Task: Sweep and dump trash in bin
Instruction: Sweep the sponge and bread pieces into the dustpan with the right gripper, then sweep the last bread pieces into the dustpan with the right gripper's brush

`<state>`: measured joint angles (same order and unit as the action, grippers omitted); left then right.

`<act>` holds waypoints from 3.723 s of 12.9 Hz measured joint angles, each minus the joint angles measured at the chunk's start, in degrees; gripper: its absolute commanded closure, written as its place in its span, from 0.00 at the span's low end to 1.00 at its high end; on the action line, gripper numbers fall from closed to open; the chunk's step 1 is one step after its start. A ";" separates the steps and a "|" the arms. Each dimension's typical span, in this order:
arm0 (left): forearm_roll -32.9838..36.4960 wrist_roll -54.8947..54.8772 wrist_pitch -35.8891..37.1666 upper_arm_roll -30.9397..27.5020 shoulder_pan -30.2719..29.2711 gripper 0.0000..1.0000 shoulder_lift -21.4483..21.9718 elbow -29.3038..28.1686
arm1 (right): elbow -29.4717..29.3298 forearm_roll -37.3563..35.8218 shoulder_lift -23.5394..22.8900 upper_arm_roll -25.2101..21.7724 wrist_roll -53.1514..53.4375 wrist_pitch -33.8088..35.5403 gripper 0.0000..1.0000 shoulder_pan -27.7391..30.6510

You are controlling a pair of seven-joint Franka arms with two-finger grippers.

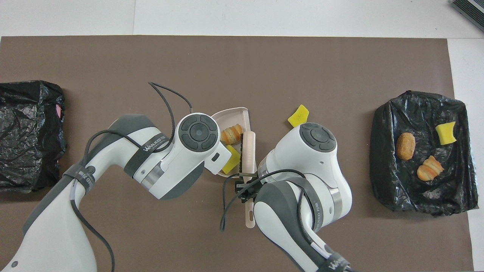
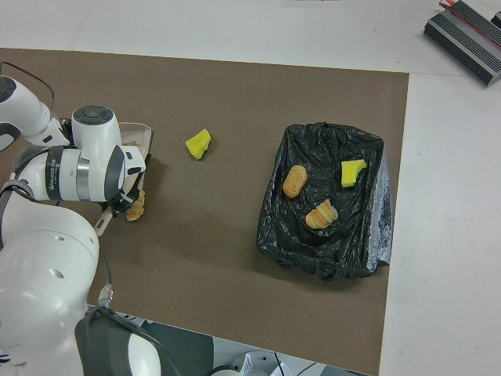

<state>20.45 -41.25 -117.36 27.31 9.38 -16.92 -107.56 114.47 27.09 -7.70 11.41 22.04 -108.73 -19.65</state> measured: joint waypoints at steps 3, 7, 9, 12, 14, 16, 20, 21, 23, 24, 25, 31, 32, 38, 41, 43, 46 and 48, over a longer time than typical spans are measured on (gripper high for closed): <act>0.00 0.12 0.03 -0.01 0.00 1.00 0.13 -0.13 | -4.20 -11.25 1.40 -0.55 0.02 10.12 1.00 2.52; 0.00 0.14 1.47 -0.14 -0.08 1.00 0.46 -0.39 | -4.74 -27.18 1.65 -0.62 -1.01 12.18 1.00 5.08; 0.00 0.29 3.58 -0.34 -0.21 1.00 0.79 -0.45 | -4.75 -33.42 1.39 -0.66 -6.03 12.10 1.00 8.06; 0.00 0.31 6.32 -0.42 -1.51 1.00 1.81 -0.80 | -4.81 -40.66 0.47 -0.70 -12.96 9.43 1.00 12.68; 0.00 1.53 6.72 -0.39 -1.60 1.00 2.80 -2.20 | -5.48 -45.80 -1.66 -0.71 -15.46 7.97 1.00 14.03; 0.00 2.75 6.73 -0.32 -1.59 1.00 4.55 -4.80 | -5.85 -46.92 -4.50 -0.39 -15.79 6.22 1.00 13.86; 0.00 4.04 6.34 -0.30 -1.59 1.00 8.12 -9.68 | -5.46 -46.28 -8.36 0.41 -19.73 4.71 1.00 10.93; 0.00 4.21 6.29 -0.29 -1.59 1.00 8.71 -10.52 | -5.24 -45.08 -8.31 0.56 -20.62 4.71 1.00 9.94; 0.00 4.44 5.29 -0.24 -1.58 1.00 10.05 -12.72 | -3.96 -38.97 -7.55 0.69 -21.90 4.53 1.00 9.20; 0.00 4.58 4.32 -0.22 -1.57 1.00 10.84 -14.07 | -2.90 -35.96 -6.81 0.71 -22.09 4.50 1.00 9.11; 0.00 4.66 3.70 -0.20 -1.57 1.00 11.62 -15.29 | -1.62 -33.47 -5.85 0.72 -22.12 4.50 1.00 8.56; 0.00 4.97 3.24 0.02 -1.53 1.00 14.23 -18.86 | 5.75 -24.92 -0.69 0.80 -11.14 4.50 1.00 3.89; 0.00 5.17 3.19 0.10 -1.51 1.00 14.66 -19.50 | 6.92 -24.74 0.13 0.80 -10.02 4.50 1.00 3.31; 0.08 5.53 2.62 0.40 -1.39 1.00 16.63 -21.99 | 11.29 -20.24 2.95 0.79 -5.27 3.52 1.00 2.62; 0.44 5.70 2.17 0.51 -1.30 1.00 16.95 -22.42 | 11.76 -15.74 3.02 0.82 -4.74 0.19 1.00 -0.46; 0.55 5.72 1.86 0.60 -1.28 1.00 17.02 -22.60 | 12.01 -12.32 3.02 0.85 -4.41 -2.19 1.00 -2.74; 0.62 5.72 1.33 0.62 -1.28 1.00 17.07 -22.96 | 12.43 -6.44 3.02 0.89 -3.93 -7.90 1.00 -6.78; 0.67 5.75 1.28 0.62 -1.28 1.00 17.13 -23.02 | 12.50 -1.85 3.02 0.89 -2.85 -11.65 1.00 -8.59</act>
<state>21.12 -35.50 -116.08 27.93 8.10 0.21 -130.59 126.97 25.24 -4.68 12.31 19.18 -120.37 -28.24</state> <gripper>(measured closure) 0.683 0.740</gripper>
